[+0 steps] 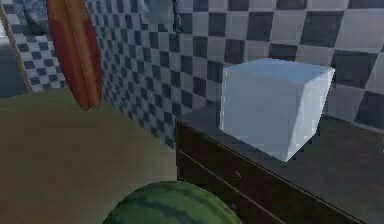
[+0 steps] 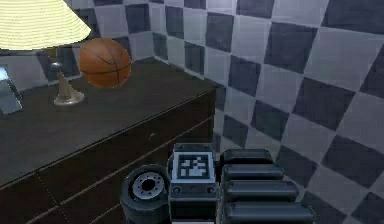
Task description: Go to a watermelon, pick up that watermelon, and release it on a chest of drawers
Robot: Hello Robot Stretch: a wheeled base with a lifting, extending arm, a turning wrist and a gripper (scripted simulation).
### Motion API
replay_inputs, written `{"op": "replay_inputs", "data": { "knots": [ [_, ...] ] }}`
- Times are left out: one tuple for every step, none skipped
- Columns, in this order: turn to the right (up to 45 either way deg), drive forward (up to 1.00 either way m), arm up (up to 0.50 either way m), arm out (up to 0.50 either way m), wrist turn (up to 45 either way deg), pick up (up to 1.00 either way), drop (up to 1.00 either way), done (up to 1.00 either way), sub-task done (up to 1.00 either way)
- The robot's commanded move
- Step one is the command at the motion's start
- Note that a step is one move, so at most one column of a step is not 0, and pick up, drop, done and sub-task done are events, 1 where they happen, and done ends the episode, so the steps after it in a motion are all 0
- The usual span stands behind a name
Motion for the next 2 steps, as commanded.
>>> {"op": "replay_inputs", "data": {
  "knots": [
    [-36.0,0.0,0.0,0.0,0.0,0.0,0.0,0.0,0.0],
    [0.0,0.0,0.0,0.48,0.0,0.0,0.0,0.0,0.0]
  ]
}}
